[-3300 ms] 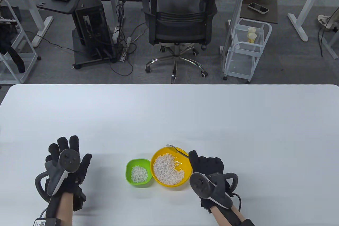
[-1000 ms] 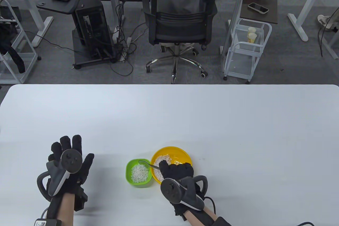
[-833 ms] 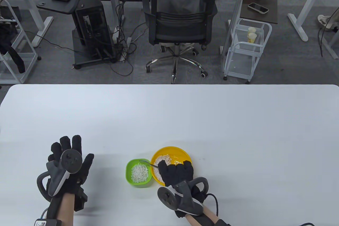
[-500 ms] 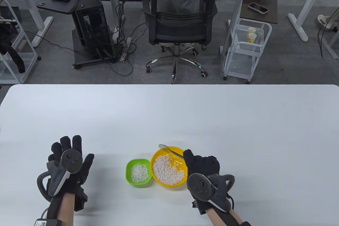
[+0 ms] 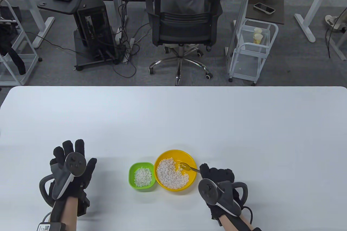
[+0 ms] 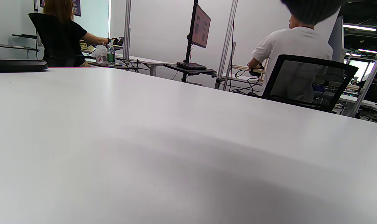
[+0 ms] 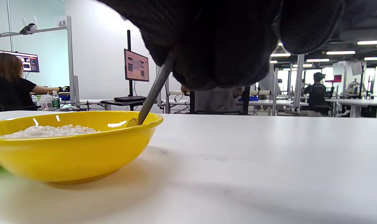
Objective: Scoop rice into small dish
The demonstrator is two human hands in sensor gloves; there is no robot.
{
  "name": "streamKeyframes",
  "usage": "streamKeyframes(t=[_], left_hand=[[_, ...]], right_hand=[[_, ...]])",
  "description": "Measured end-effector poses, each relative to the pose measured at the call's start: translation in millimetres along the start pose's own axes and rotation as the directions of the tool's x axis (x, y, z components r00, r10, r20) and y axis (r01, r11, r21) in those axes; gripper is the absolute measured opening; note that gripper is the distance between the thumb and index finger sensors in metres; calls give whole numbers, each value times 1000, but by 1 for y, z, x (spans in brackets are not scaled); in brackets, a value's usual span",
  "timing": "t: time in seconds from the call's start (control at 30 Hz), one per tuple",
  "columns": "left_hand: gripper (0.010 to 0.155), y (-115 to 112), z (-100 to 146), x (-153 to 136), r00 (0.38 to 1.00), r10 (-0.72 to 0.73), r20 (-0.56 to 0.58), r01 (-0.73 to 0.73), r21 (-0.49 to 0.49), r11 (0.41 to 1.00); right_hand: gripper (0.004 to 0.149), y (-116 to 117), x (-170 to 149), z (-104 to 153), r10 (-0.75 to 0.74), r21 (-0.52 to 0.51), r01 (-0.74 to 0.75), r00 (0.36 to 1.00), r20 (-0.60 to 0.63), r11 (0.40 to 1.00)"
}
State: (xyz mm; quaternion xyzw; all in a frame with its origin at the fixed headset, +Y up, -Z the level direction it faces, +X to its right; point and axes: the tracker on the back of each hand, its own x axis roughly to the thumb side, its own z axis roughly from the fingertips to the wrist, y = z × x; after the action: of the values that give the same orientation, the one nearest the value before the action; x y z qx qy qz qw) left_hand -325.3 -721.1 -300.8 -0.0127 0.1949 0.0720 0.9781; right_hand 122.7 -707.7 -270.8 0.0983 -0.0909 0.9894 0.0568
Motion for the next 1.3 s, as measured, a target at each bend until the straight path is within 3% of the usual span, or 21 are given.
streamKeyframes(t=[0.17,0.33,0.57,0.73,0.97,1.13,1.3], left_hand=[[78,1,3,1,1000,6,9,-6,6,1000],[78,1,2,1,1000,5,10,-5,2,1000],[78,1,3,2,1000,-2,10,2,3,1000],[78,1,3,3,1000,-6,11,6,-1,1000],[78,2,4,4,1000,3,16,-3,5,1000],[78,3,4,3,1000,11,19,-11,5,1000],[78,3,4,3,1000,10,19,-10,3,1000]], right_hand=[[42,-2,-8,1,-179,95,183,983,-49,978],[42,5,-16,-2,-345,161,364,929,-133,917],[43,45,-28,-10,-632,210,731,671,-388,649],[43,50,-39,-10,-690,177,822,554,-466,540],[43,47,-51,-9,-718,130,857,492,-493,498],[43,30,-48,-11,-757,101,879,456,-468,466],[43,5,-22,-21,-765,148,860,503,-401,488]])
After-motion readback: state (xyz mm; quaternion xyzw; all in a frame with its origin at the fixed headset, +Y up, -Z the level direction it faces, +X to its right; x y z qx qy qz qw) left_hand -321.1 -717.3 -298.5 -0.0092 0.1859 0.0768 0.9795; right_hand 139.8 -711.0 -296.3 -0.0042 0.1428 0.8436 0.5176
